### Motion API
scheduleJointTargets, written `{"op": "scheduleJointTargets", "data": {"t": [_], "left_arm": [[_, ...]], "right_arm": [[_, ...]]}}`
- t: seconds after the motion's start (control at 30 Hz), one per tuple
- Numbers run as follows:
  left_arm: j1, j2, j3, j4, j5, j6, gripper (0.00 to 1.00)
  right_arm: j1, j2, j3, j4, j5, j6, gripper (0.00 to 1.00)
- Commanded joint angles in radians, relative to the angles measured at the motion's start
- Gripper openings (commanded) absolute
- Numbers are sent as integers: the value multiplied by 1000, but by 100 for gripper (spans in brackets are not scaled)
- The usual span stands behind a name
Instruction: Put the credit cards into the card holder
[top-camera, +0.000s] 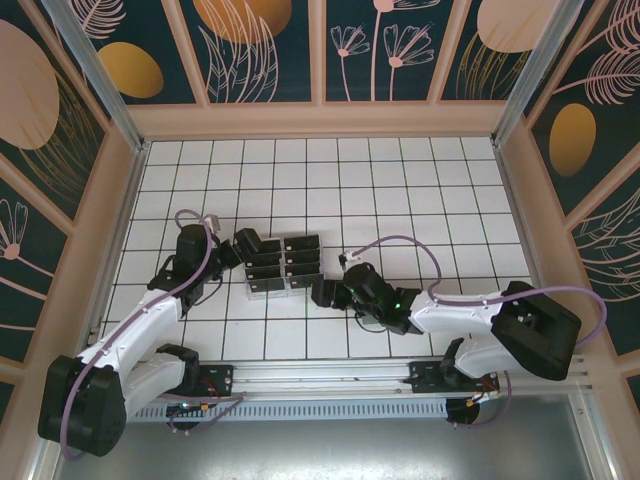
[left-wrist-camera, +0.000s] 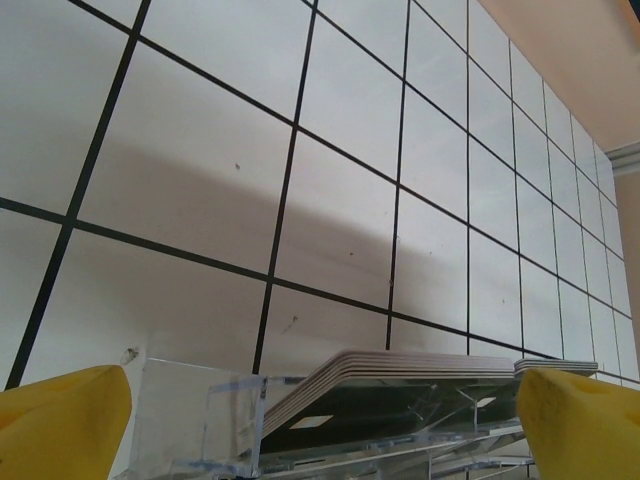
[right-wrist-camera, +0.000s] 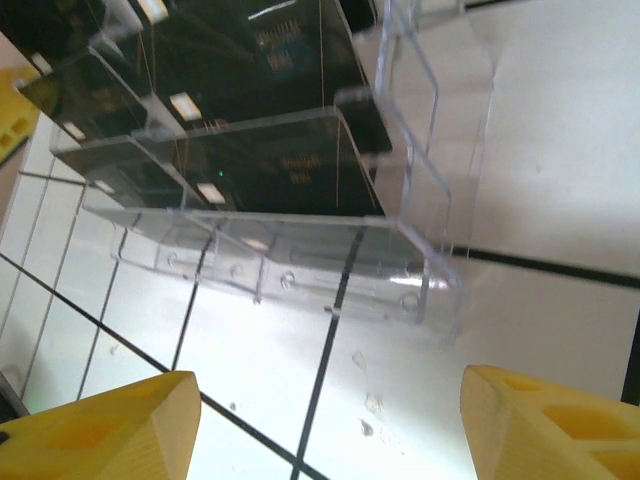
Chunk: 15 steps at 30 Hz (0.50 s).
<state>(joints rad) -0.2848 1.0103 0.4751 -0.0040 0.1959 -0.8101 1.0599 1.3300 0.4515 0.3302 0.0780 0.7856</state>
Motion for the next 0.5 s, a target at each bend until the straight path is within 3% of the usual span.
{"op": "scheduleJointTargets", "data": {"t": [0.0,0.47], "left_arm": [[-8,-8,-17,18,23,-11,99],[-8,37,-35,124,67,-46,99]], "right_arm": [[32,-10,-32,30,44,56,69],[103,102,-7,113,58,103,69]]}}
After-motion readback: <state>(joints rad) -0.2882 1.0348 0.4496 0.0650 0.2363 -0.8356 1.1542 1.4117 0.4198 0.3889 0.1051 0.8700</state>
